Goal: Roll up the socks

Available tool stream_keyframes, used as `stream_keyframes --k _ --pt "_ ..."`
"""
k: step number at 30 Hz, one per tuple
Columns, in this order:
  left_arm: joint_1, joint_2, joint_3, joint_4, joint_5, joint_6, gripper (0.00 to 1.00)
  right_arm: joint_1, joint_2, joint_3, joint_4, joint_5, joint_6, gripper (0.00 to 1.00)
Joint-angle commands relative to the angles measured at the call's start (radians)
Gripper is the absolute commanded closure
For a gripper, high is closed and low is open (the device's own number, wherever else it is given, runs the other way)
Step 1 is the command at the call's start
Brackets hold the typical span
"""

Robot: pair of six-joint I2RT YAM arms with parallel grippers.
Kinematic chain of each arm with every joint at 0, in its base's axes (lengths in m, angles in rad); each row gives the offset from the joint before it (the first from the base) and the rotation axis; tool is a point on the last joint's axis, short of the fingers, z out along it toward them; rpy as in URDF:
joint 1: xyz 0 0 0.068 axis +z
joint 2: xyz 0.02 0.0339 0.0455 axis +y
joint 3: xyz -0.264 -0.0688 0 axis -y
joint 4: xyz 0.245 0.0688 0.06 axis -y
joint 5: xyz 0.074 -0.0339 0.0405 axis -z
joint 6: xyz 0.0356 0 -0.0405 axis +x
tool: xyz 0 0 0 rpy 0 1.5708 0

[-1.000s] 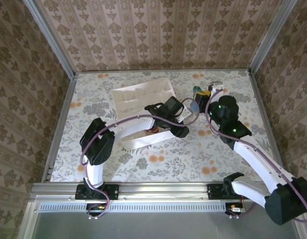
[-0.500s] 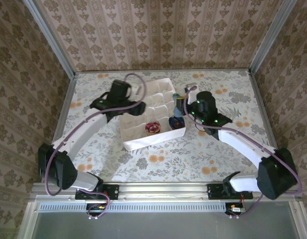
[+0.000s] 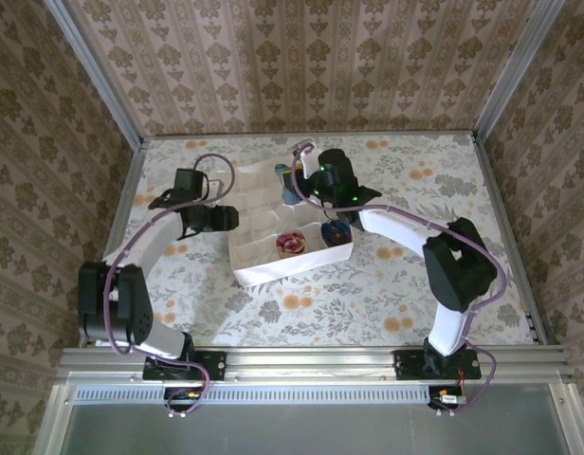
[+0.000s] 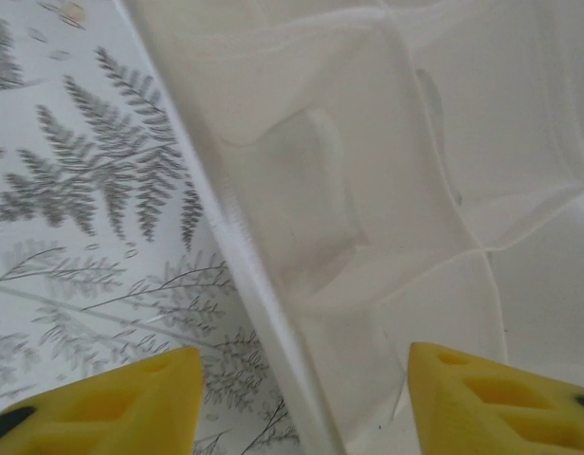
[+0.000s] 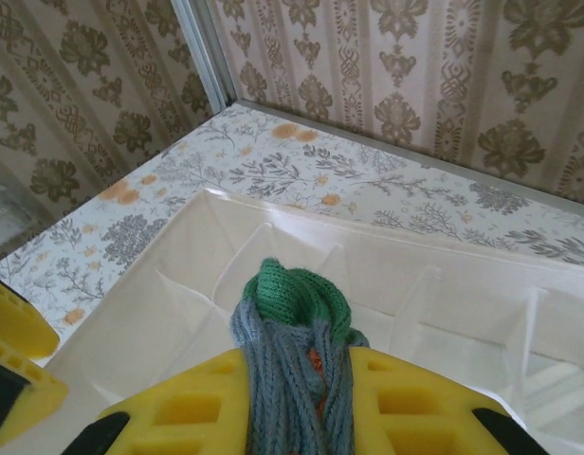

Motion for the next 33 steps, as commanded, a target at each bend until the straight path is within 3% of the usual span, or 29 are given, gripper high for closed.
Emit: stream_keyframes --k 1,18,33 --pt "0.007 0.06 0.05 0.039 0.077 0.028 0.54 0.003 0.049 0.067 0.053 -0.033 -0.053 1.0" --pt "0.004 0.203 0.155 0.068 0.213 0.193 0.69 -0.003 0.25 0.156 0.137 -0.042 -0.139 1.0" --pt "0.015 0.253 0.178 0.024 0.178 0.236 0.86 -0.043 0.282 0.166 0.15 -0.022 -0.209 1.0"
